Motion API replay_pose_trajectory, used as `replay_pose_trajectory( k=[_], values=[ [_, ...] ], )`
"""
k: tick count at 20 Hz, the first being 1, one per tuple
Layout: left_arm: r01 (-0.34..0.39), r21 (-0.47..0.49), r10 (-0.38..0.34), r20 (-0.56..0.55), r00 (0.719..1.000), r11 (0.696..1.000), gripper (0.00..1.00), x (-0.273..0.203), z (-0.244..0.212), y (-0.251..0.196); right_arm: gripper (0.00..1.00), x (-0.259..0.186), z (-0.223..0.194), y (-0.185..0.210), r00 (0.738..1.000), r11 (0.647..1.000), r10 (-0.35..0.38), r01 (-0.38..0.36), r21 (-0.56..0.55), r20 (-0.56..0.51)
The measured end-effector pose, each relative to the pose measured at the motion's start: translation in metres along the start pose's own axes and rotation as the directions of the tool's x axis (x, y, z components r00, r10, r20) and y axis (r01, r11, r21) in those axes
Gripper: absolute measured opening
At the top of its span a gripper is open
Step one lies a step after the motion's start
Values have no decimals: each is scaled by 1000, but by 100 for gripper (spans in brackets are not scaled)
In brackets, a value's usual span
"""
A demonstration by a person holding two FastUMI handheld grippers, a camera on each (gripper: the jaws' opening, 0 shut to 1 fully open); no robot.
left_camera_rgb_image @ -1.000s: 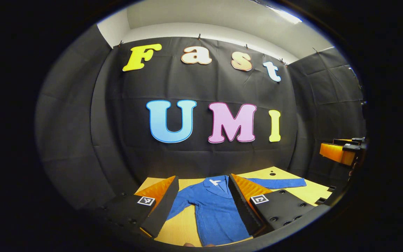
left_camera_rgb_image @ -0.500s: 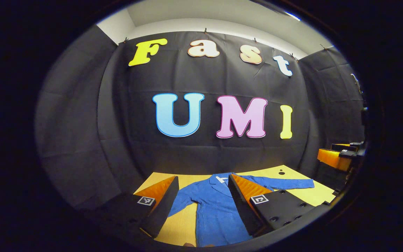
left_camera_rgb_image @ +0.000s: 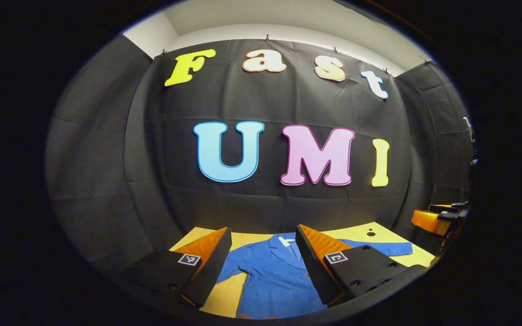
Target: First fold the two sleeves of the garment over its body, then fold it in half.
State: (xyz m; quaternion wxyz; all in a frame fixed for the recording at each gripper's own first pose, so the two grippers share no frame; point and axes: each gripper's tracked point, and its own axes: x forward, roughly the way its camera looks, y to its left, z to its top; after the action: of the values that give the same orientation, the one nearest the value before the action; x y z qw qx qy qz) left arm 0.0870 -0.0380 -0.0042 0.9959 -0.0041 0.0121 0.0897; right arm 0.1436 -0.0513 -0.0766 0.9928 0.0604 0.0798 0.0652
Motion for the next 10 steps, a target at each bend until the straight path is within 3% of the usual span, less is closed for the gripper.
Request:
replay_pose_trajectory(
  k=[2,3,4,5,6,7,9,10],
  values=[
    [-11,-2,11,-5,1000,1000,82,0,-5,-4,97,6,-8,-2,999,1000,14,-14,22,-30],
    [-14,-9,14,-5,1000,1000,82,1,-6,-5,93,9,-5,-3,1000,1000,17,-16,17,-23],
    [-19,-15,19,-11,1000,1000,82,2,-9,-7,98,12,-5,-4,1000,1000,22,-22,11,-19],
    [-27,-19,27,-22,999,999,82,3,-12,-7,93,15,-3,-2,999,999,34,-34,8,-16],
    [-35,-23,35,-26,999,999,82,4,-14,-6,98,16,-3,0,999,999,43,-43,5,-17],
    [-42,-26,42,-26,999,999,82,5,-13,-6,93,17,-4,0,999,999,51,-51,1,-16],
    [-52,-23,51,-24,998,998,82,6,-12,-6,98,21,-5,-2,998,998,56,-56,-10,-17],
    [-56,-18,55,-22,998,998,82,6,-12,-5,93,23,-7,-4,998,998,56,-56,-13,-21]
  ],
)
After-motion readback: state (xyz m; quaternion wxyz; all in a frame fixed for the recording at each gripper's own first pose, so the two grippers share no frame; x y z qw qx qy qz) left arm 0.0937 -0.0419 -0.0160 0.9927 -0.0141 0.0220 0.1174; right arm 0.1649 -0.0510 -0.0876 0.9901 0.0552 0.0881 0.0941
